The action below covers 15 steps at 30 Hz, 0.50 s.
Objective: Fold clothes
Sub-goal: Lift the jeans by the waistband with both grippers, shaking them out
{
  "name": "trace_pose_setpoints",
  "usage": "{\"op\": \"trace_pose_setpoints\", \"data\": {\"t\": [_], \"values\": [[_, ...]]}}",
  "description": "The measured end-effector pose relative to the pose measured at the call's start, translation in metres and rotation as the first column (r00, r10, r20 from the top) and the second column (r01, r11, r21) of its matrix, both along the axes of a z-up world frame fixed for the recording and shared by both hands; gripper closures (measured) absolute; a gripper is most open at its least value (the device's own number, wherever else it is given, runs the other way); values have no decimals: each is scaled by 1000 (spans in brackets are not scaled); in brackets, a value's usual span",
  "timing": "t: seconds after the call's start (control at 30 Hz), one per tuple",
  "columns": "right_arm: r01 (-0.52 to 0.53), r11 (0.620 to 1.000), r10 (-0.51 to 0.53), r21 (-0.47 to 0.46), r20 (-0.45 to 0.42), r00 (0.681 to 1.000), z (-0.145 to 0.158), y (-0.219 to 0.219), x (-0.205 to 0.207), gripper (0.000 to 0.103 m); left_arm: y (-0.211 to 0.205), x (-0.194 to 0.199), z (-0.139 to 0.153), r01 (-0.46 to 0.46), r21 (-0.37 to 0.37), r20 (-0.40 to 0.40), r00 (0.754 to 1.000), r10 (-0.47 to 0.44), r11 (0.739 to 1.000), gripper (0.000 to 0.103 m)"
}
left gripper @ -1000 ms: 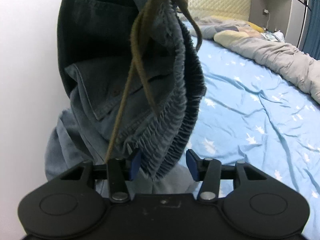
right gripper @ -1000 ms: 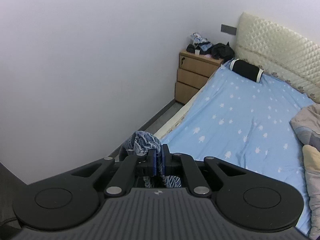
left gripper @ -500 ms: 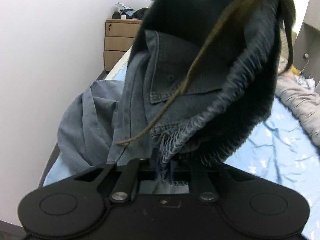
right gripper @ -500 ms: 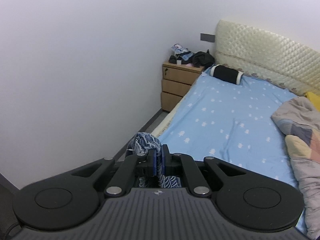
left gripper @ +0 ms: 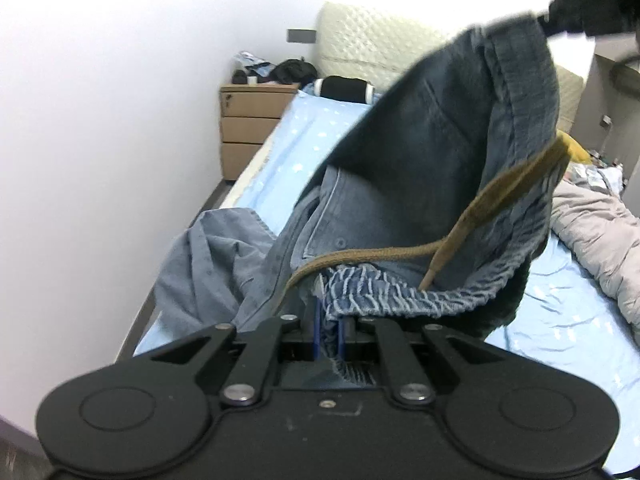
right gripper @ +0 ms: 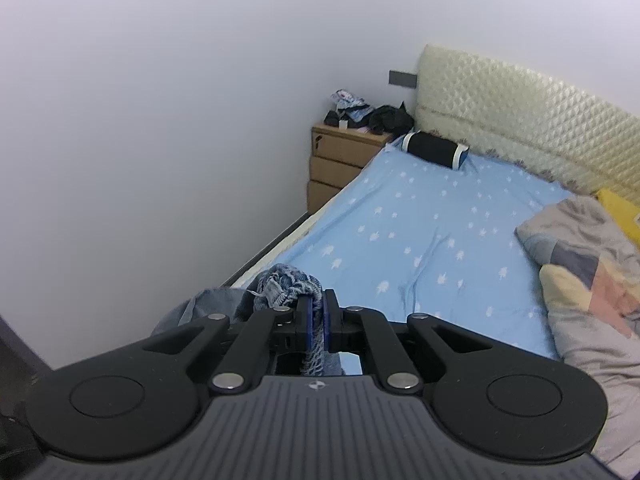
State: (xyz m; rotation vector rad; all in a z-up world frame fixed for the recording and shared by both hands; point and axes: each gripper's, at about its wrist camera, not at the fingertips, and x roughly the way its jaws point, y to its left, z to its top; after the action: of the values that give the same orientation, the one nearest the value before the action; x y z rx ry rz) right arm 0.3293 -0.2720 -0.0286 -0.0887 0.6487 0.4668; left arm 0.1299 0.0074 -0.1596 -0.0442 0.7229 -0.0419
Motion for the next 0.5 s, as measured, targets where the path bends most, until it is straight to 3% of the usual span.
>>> {"op": "trace_pose_setpoints", "data": {"t": [0.17, 0.3, 0.4, 0.5], "values": [[-13, 1000, 13, 3, 5, 1000, -12, -28, 0, 100, -37, -27, 33, -62, -8, 3, 998, 62, 998, 97], [-24, 999, 25, -41, 38, 999, -21, -47, -3, 100, -67, -30, 52, -44, 6, -3, 999, 44, 999, 97], [6, 999, -4, -48, 37, 999, -28, -67, 0, 100, -82, -26, 55, -23, -4, -15, 1000, 23, 1000, 97], [57, 996, -55, -70, 31, 998, -37, -85, 4, 100, -90, -15, 49, 11, -60, -33, 999, -13, 998, 96]]}}
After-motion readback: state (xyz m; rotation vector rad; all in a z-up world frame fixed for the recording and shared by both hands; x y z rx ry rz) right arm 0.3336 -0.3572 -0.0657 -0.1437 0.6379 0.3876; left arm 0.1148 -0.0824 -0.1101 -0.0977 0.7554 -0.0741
